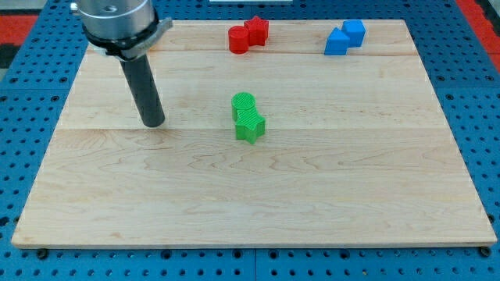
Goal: Keep your hand diagonally top left to the green blocks
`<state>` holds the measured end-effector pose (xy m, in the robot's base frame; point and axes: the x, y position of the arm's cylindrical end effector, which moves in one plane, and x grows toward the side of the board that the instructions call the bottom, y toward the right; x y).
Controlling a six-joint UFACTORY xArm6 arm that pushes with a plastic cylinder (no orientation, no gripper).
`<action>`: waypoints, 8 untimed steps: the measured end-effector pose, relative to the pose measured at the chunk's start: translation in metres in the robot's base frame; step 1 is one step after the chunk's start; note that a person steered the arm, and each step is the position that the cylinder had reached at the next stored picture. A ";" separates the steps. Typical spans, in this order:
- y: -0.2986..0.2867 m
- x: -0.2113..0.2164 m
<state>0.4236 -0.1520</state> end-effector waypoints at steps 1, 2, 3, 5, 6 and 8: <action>-0.005 -0.019; -0.007 -0.032; -0.007 -0.041; -0.007 -0.041; -0.007 -0.041; -0.007 -0.042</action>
<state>0.3820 -0.1589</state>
